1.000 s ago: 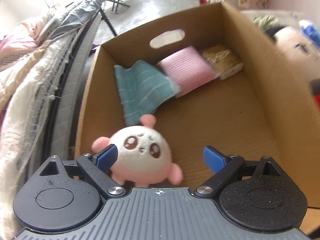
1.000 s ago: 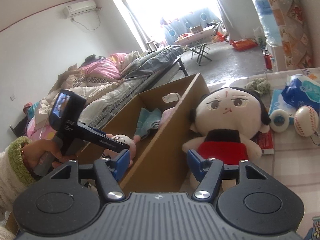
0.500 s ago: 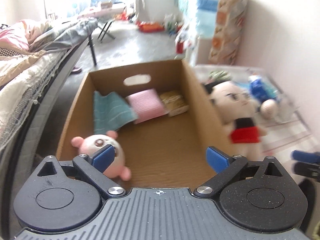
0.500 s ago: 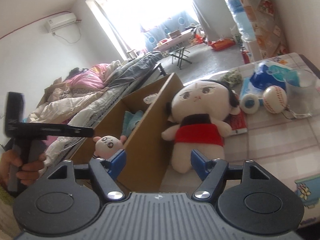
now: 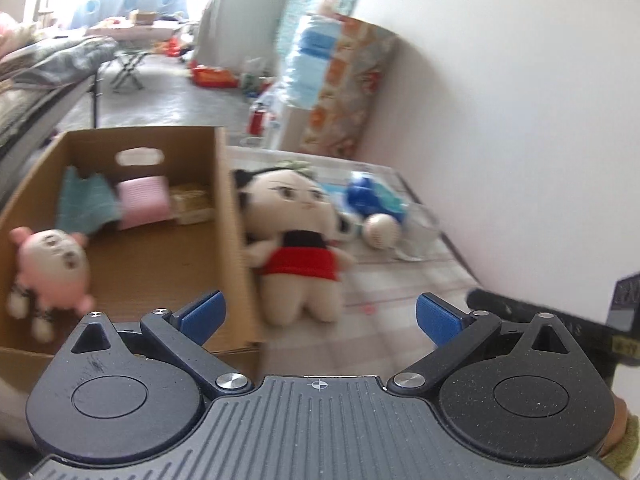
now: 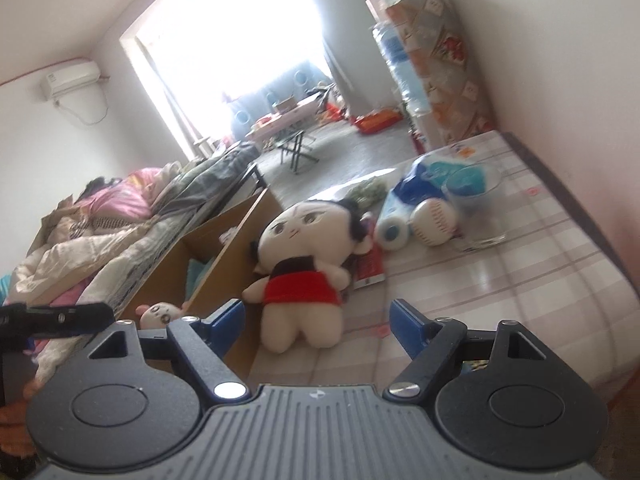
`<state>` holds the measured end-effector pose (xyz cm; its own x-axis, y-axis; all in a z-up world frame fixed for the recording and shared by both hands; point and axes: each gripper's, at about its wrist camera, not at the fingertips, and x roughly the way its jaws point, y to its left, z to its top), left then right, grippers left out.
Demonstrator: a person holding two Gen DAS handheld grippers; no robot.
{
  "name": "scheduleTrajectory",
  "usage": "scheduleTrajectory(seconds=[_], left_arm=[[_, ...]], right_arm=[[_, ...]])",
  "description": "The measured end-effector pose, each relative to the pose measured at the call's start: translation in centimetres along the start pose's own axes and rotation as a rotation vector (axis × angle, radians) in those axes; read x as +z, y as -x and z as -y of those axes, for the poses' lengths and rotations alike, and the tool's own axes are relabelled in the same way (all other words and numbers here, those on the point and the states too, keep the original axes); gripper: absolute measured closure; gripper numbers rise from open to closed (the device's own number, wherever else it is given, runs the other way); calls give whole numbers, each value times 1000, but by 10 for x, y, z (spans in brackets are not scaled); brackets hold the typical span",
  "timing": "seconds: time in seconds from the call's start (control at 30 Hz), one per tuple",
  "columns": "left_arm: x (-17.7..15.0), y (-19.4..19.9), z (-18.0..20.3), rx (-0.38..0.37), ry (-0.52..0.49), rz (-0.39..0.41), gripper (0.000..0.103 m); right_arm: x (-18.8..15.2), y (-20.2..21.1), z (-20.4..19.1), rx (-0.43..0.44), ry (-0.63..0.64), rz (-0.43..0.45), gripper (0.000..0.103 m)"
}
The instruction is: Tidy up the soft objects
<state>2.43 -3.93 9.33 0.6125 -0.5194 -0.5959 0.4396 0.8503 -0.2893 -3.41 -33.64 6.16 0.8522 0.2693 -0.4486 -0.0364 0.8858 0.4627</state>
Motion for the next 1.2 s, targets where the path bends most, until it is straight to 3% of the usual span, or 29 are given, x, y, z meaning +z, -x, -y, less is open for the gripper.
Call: scheduleTrajectory(seconds=[0.2,0.4,0.63,0.87,1.0,1.2], left_arm=[[2,-41,55,-39,-150,54,1],[6,-97,102,-18,-275,138,1],[15,-157,114,29,-308,164,5],[23,-198,116,63,-324,163,13],[24,-226,120,75,-393,138,24],[19,-254,123,107,-499,86,31]], right_arm=[[21,9,28,-23,-37,61,21],[62,13,41,-29,39,103,20],[108,-10,57,5,75,67,19],[156,-65,56,28,141,-21,19],[177,-92,56,42,153,-75,19],[184,-108,57,56,203,-89,19]])
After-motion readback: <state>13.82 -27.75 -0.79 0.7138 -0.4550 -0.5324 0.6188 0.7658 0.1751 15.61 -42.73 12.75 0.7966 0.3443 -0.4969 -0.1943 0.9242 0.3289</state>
